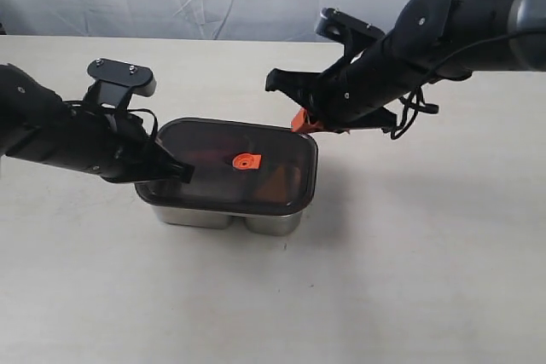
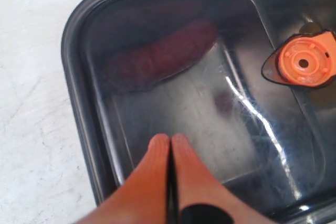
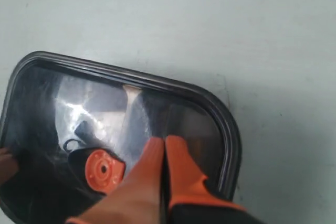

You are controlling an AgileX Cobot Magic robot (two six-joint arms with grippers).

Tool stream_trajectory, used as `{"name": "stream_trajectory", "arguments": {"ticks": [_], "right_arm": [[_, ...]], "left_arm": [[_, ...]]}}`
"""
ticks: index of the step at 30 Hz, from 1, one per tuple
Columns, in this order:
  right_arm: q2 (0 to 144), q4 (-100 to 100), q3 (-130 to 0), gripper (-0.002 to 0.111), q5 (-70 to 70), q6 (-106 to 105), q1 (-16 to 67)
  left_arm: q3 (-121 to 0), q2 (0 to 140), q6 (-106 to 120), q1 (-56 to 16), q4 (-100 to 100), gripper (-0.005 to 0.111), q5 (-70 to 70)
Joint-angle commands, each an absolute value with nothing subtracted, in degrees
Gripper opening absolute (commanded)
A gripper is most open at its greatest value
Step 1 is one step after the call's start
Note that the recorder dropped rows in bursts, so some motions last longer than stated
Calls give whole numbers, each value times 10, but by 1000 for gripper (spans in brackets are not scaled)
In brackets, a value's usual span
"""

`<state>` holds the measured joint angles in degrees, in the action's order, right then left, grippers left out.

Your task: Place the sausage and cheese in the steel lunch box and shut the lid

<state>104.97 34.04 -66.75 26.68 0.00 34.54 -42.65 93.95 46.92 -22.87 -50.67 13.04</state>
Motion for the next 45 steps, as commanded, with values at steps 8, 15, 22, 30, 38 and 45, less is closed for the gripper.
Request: {"name": "stream_trajectory", "arguments": {"ticks": [8,15,22,30,38,45], "right_arm": [[1006,301,-600,0,293,-4,355],[1003,313,-530,0,224,-4,396],[1003,322,-521,0,209,-4,410],[1023,323,-521,0,232,0,410],[1045,335,-521,0,237,0,410],[1045,336,-521,0,237,0,410]], "left_arm": [[-457,957,469,-229,-481,0,173],[-463,957,469,-229,-479,0,163],[-463,957,469,-229,-478,0,163],[-463,957,469,-229,-478,0,163],[-463,957,466,-229,-478,0,165],[-463,963,466,-229,-478,0,165]]}}
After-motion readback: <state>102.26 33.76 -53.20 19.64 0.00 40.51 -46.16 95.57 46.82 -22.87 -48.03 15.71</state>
